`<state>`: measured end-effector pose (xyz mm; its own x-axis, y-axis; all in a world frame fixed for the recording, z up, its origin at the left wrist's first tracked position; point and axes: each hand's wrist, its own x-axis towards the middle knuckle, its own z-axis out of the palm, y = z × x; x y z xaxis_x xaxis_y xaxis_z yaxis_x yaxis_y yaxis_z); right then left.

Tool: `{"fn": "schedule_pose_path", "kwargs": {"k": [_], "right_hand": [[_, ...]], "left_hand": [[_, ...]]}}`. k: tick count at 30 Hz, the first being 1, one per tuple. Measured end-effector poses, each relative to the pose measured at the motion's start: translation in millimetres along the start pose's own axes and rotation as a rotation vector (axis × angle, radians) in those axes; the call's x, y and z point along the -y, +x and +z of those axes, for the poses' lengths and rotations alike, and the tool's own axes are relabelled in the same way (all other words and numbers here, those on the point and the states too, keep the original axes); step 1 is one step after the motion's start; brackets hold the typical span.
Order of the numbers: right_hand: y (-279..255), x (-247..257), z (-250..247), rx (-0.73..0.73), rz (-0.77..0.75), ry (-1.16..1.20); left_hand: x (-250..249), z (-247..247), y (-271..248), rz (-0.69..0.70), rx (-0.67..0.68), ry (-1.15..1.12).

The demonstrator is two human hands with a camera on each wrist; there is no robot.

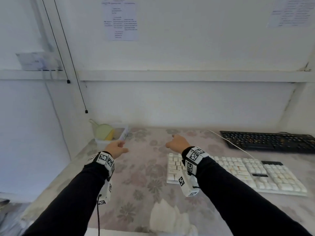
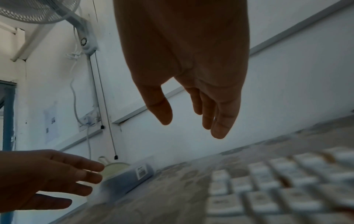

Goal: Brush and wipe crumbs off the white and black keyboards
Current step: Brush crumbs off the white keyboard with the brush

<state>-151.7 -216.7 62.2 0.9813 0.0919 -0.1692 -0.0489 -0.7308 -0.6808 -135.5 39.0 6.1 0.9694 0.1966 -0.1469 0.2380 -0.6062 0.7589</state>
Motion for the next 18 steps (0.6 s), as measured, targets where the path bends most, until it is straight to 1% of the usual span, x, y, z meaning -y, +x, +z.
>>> {"fn": "schedule_pose_path", "kwargs": {"k": [7, 10, 13, 16, 18], "right_hand": [[45.6, 63.4, 71.5, 0.091, 0.017, -0.02], [59.7, 85.0, 93.1, 0.123, 0.012, -0.059], [71.2, 102.6, 111.6, 0.163, -0.014, -0.094], [80.0, 118.4, 130.3, 0.194, -0.075, -0.081], [87.3, 129.0, 143.6, 0.229, -0.122, -0.08]], "left_hand": [[51.6, -72.8, 27.1, -0.056, -0.138, -0.008], [67.4, -95.2, 43.1, -0.077, -0.165, 0.003], [76.2, -108.0, 57.7, -0.117, -0.121, 0.01], [81.4, -110.9, 68.2, -0.145, -0.001, 0.022], [81.8, -109.8, 73.7, -0.131, 0.067, 0.028]]}}
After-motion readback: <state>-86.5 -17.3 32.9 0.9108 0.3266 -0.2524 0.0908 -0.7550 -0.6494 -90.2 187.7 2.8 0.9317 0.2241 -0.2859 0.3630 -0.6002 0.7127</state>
